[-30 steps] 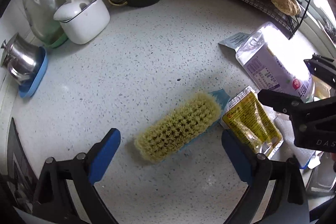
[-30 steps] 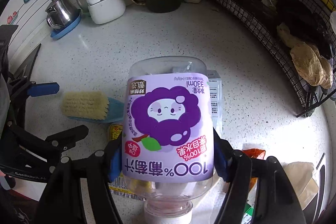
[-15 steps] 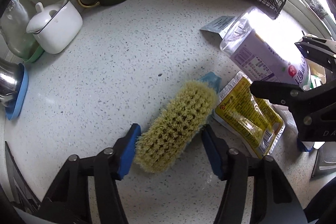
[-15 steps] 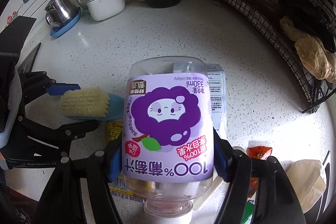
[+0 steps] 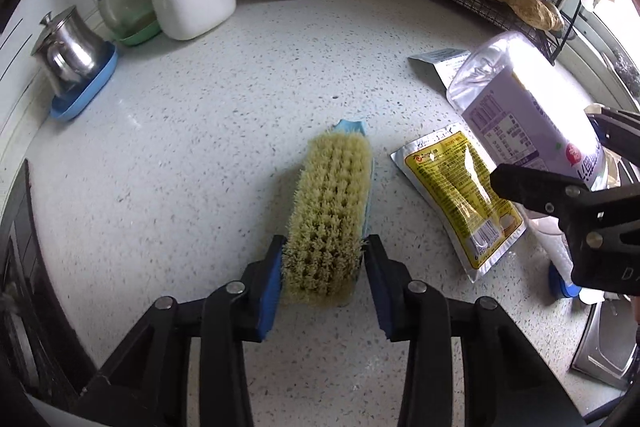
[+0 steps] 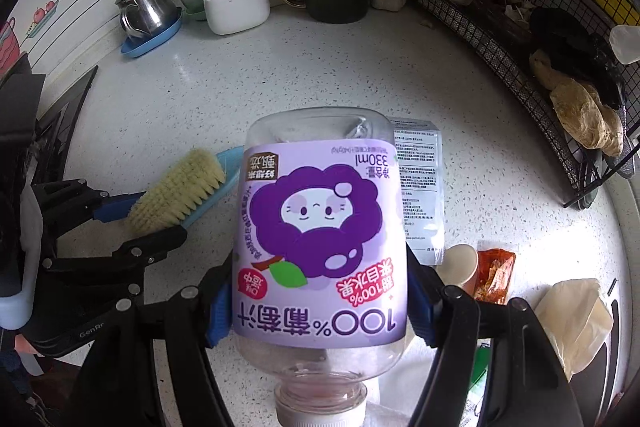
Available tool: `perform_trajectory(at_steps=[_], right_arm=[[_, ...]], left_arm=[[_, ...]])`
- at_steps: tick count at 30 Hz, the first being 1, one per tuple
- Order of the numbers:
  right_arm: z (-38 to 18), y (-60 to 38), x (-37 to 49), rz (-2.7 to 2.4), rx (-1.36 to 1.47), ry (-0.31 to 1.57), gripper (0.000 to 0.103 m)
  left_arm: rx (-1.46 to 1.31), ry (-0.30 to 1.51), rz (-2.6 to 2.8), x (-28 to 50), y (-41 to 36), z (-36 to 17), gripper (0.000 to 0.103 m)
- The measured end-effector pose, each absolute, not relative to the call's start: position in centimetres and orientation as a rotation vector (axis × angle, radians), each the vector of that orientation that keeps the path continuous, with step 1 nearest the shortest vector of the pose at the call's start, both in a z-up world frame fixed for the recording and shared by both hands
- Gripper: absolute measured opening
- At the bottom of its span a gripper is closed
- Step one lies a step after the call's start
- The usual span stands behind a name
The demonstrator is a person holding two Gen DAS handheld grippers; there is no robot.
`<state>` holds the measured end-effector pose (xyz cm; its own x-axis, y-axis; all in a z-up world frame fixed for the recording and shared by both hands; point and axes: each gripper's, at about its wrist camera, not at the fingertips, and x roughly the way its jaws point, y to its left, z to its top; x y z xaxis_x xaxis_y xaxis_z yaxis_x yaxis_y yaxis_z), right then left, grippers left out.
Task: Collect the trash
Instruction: 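Grasp the yellow scrub brush with the left tool and lift it, then carry the brush and juice bottle down over the red trash bin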
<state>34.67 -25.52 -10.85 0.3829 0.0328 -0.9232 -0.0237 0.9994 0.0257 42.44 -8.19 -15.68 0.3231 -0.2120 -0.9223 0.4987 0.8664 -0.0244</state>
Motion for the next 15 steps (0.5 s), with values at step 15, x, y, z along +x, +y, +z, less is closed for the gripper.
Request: perform_trajectory(at_steps=[15], right_arm=[[-7.6,-20.9,29.7,0.068,-0.029,1.111,0.067]], left_arm=[[0.172,1.081,-0.43,34.7,-2.4,-10.2,0.036]])
